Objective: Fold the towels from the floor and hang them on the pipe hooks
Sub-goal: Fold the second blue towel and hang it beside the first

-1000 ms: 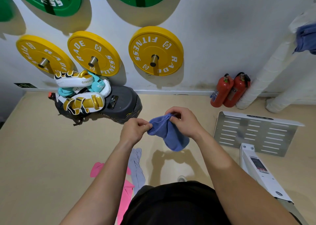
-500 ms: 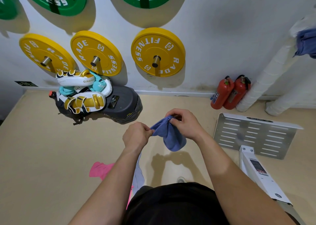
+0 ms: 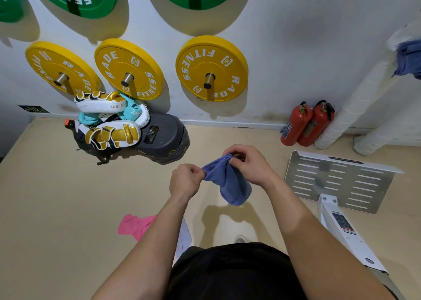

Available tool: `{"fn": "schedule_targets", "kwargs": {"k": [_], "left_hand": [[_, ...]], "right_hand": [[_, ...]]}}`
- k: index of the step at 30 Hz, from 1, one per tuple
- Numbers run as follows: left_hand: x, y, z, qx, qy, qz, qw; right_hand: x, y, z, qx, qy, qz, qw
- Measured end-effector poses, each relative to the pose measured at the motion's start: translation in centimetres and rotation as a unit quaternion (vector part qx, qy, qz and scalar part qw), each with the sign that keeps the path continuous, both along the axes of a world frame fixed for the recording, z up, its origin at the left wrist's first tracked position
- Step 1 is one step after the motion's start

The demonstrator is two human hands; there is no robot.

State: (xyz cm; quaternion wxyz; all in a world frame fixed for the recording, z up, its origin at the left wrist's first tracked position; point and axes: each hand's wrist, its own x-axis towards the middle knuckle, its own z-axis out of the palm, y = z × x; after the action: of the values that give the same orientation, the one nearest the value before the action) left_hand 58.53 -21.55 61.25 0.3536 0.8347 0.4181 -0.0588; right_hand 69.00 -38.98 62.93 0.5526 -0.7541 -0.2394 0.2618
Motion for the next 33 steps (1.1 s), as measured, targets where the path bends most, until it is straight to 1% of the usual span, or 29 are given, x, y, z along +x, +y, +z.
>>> {"fn": "schedule_targets", "kwargs": {"k": [5,7,9,12,15,17,21,24,26,30,33], "left_hand": [[-0.4,1.7,1.1,0.057,-0.053,0.001,0.997],[-0.2,2.2,1.8,0.070,-0.071,0.013,0.995],[0.0,2.6,2.6,0.086,-0.085,0.002,0.993],[0.4,2.8,3.4,0.106,-0.078,-0.046,0.990],[0.6,3.1,3.7,0.121,-0.053,-0.068,0.989],[0.4,3.4,3.5,0.099,-0.048,-0.061,0.992],[-0.3,3.3,3.1,-0.038,-0.097,-0.012,0.994],[-0.6,3.1,2.7,-0.087,-0.115,-0.017,0.989],[-0.7,3.0,2.4,-0.089,-0.113,-0.021,0.989],[-0.5,2.9,2.7,-0.055,-0.095,-0.041,0.993],[-0.5,2.3,3.0,-0.047,-0.079,-0.081,0.992]], "right_hand": [[-0.2,-0.6,-0.5,-0.038,0.017,-0.003,0.999],[-0.2,-0.5,-1.2,-0.067,0.007,-0.009,0.998],[-0.1,-0.5,-2.0,-0.102,-0.004,-0.028,0.994],[-0.2,-0.4,-2.8,-0.138,-0.015,-0.058,0.989],[-0.6,-0.1,-3.0,-0.138,-0.016,-0.072,0.988],[-0.4,0.2,-2.7,-0.113,-0.012,-0.080,0.990],[-0.1,0.3,-1.8,-0.065,-0.009,-0.093,0.994],[0.1,0.3,-1.7,-0.058,-0.010,-0.089,0.994],[0.1,0.2,-1.7,-0.061,0.007,-0.097,0.993],[-0.2,0.3,-1.8,-0.044,0.045,-0.123,0.990],[-0.3,0.2,-1.4,-0.029,0.071,-0.139,0.987]]}}
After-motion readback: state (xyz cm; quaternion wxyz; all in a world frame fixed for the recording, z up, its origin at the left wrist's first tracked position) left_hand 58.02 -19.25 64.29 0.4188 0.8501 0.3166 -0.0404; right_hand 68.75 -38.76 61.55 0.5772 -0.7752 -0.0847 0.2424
